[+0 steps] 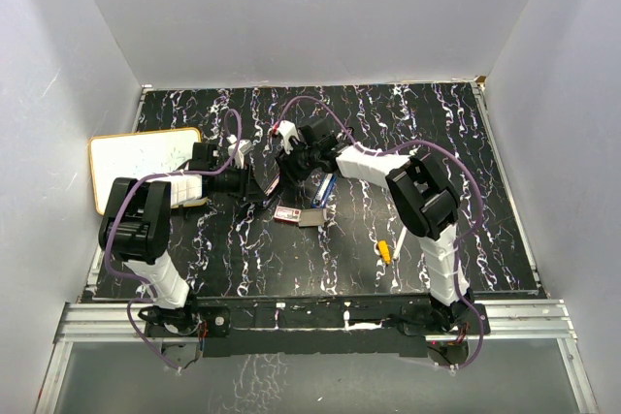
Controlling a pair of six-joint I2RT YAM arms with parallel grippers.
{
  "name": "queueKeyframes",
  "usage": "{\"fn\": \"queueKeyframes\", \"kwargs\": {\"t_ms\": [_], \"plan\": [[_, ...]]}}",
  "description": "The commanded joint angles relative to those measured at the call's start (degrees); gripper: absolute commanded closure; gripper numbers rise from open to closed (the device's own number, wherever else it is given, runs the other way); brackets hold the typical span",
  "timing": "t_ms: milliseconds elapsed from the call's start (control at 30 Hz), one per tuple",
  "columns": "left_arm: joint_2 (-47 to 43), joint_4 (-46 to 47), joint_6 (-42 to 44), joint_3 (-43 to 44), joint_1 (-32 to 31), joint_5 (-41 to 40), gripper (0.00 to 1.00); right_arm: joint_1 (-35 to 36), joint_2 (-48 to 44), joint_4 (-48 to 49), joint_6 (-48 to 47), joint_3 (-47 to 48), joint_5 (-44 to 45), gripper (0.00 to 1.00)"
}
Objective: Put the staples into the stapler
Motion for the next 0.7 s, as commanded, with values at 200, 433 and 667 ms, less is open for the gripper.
{"fn": "queueKeyframes", "kwargs": {"t_ms": [200,433,667], "plan": [[0.93,-2.68,-0.19,0.69,-0.93,1.59,1.00,0.15,1.94,2.61,1.92,3.39,1.17,0.61],[1.37,-2.77,-0.16,0.69,-1.07,2.62,1.00,0.45,1.93,4.53,1.91,2.46,-0.11,0.62],[2.22,-3.47,0.17,1.26,-1.39,2.97,1.00,0.55,3.02,4.85,3.07,4.64,-4.91,0.63]]}}
